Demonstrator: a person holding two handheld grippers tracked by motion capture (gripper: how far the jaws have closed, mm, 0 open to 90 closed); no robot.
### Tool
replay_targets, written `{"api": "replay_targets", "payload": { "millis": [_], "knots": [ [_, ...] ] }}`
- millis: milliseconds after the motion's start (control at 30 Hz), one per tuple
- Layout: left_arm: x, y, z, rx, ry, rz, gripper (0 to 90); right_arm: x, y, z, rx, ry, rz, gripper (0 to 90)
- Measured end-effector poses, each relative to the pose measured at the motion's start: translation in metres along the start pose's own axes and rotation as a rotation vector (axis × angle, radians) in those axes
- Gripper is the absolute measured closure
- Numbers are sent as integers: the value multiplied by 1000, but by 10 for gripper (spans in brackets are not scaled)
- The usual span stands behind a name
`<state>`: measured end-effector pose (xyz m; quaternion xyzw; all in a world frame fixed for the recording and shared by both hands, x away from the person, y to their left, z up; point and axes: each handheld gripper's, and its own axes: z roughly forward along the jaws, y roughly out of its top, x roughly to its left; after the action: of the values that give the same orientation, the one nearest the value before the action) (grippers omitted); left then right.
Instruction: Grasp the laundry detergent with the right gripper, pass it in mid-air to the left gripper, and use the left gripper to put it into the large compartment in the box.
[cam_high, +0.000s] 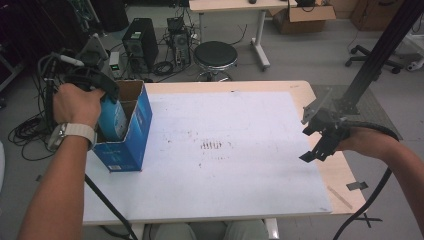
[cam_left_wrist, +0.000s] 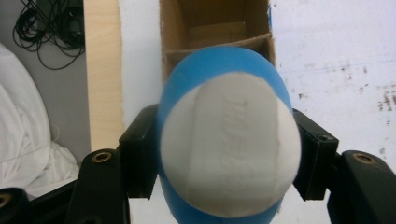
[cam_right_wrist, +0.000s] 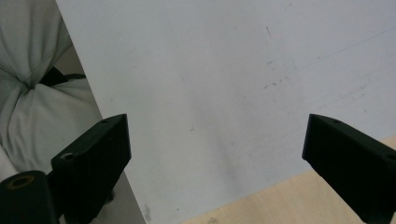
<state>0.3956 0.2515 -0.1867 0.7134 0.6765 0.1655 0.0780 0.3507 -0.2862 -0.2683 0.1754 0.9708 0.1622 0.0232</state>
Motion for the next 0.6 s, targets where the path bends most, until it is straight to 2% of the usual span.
{"api": "replay_targets", "payload": {
  "millis": [267, 300, 367, 400, 600],
  "knots": [
    [-1, -6, 30, 17, -7, 11, 382, 0, -5, 0, 0, -2, 16, 77],
    [-2, -8, 38, 21, -12, 13, 382, 0, -6, 1, 0, -1, 19, 78],
    [-2, -8, 41, 23, -14, 15, 381, 0, -7, 2, 2, -1, 19, 77],
    [-3, -10, 49, 36, -17, 14, 382, 0, -7, 2, 4, 3, 17, 77],
    [-4, -13, 64, 48, -23, 14, 382, 0, -7, 4, 4, 5, 20, 78]
  ]
}}
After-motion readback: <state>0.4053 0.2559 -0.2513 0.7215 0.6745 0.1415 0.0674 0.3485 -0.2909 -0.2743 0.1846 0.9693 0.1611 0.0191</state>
